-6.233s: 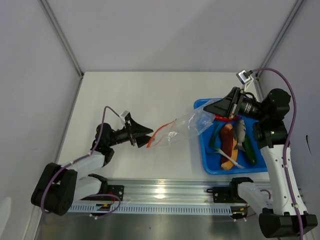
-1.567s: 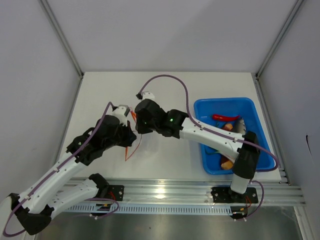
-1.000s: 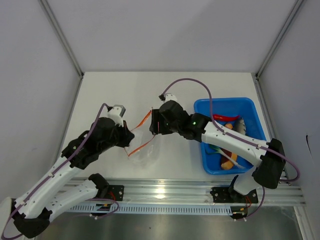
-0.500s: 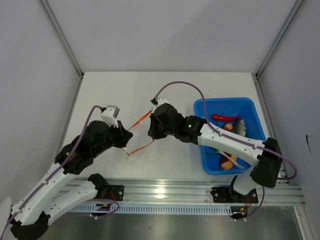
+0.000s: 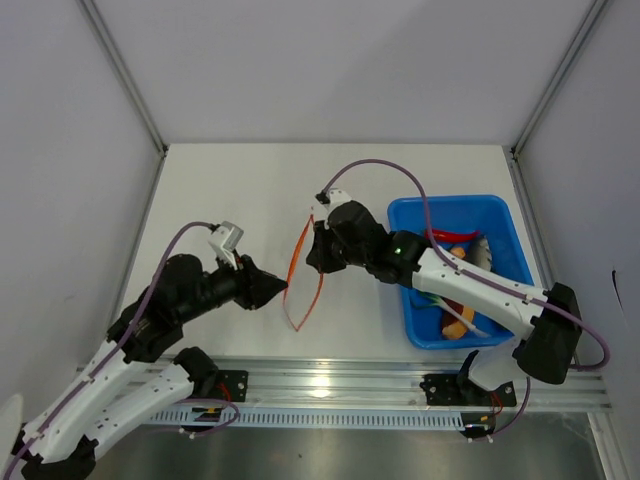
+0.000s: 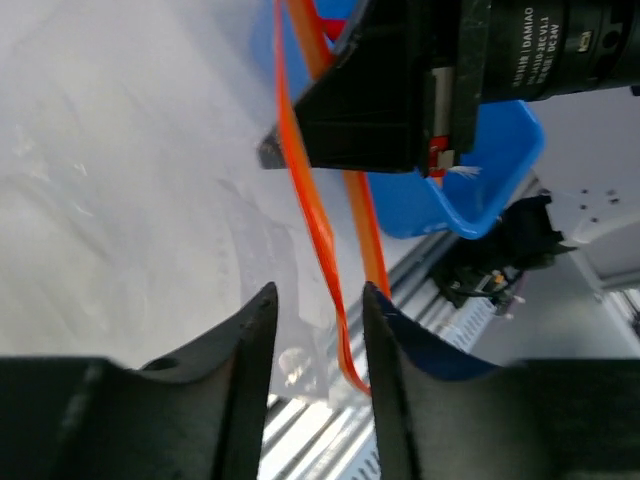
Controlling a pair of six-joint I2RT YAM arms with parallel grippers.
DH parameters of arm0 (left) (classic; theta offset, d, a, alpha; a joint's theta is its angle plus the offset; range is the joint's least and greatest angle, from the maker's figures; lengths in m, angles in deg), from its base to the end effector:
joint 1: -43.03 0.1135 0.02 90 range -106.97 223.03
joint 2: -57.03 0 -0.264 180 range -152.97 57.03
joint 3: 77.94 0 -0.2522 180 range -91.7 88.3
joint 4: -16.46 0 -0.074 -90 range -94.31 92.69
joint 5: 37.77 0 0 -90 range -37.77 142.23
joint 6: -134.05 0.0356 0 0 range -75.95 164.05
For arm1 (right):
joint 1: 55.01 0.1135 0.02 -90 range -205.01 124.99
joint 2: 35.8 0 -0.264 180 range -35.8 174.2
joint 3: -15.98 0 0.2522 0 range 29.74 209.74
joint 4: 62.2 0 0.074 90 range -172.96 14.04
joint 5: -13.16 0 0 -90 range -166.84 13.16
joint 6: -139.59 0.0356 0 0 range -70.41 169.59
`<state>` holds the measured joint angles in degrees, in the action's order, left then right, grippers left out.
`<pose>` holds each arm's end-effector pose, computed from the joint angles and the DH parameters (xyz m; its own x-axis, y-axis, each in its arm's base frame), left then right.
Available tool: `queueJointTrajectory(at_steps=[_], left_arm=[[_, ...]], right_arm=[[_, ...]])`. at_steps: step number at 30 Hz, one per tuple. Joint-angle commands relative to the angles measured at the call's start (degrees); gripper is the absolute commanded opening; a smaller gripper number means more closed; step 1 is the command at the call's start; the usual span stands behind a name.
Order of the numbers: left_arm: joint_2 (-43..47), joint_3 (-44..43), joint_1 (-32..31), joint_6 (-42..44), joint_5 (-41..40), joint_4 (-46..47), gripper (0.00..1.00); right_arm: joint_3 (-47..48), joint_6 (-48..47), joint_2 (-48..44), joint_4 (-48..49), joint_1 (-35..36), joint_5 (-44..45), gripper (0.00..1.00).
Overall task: Place the food in the zip-top bag and seal the zipper
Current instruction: Open the zipper of the food storage bag.
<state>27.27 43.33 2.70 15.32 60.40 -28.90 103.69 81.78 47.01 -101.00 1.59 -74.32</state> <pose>0.0854 -0.0791 0.3359 -0.5465 -0.1602 -0.8220 0.5495 0.6721 -0.4963 0.1825 0.2740 0.3359 -0.6934 -0.0849 -0.7155 -0.5253 0.7393 0.4214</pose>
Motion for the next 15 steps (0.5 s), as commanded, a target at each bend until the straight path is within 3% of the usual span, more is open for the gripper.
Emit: queueJointTrajectory(at_steps=[1, 5, 10, 15], left_arm=[[-2.5, 0.0, 0.1, 1.3, 9.8, 5.0, 0.45], [-3.7, -0.9, 0.1, 2.5, 12.9, 5.4, 0.60], [-5.7, -3.3, 0.1, 2.4, 6.7, 0.9, 0.63], [-7.9, -3.3, 0.1, 1.6, 7.2, 1.6, 0.61]], right_arm=[[4.1, -2.4, 1.7, 0.9, 1.1, -1.5, 0.00], [5.2, -4.5, 2.4, 0.0, 1.5, -2.3, 0.00], [4.4, -5.6, 1.2, -0.8, 1.4, -4.5, 0.00], [3.9, -5.6, 0.7, -0.5, 1.5, -5.4, 0.00]])
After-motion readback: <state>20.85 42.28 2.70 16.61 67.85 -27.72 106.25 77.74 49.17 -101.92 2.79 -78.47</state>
